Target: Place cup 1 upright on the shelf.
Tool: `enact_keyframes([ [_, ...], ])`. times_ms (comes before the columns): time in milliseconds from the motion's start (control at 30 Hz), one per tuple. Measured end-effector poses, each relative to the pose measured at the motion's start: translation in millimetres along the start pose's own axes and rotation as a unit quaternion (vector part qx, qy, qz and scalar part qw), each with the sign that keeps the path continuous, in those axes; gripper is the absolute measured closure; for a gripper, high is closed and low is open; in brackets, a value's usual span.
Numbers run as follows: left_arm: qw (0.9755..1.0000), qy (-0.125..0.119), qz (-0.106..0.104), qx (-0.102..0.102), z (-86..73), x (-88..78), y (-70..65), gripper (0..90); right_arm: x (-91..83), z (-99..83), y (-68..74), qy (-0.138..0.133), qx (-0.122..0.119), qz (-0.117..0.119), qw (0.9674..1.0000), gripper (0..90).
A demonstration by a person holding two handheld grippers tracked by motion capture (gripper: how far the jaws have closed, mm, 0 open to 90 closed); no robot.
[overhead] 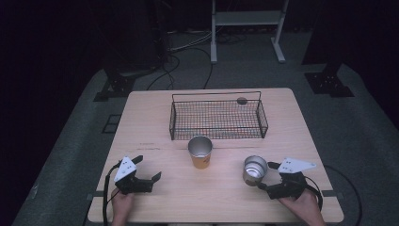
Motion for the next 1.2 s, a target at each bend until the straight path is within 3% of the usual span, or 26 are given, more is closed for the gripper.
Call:
enact_keyframes([
  [533,1.0000,0.001,0.000,0.001,0.1,0.4,0.0,0.0,17.8,6.9,-1.8,0.013,-0.003,-0.005,0.9999,12.2],
  [1200,1.0000,0.001,0.000,0.001,0.1,0.3,0.0,0.0,28.4,18.6,-0.8,0.036,-0.025,-0.005,0.9990,14.8],
])
Point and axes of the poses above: each handheld gripper's, and its own axes: x roughly forward along the jaws, z roughly out of its top, y roughly to its left, the point moved 4 cm from there along x, roughly forward along the jaws, and after that the axes turned 3 degrees about x, right-handed, at the moved point
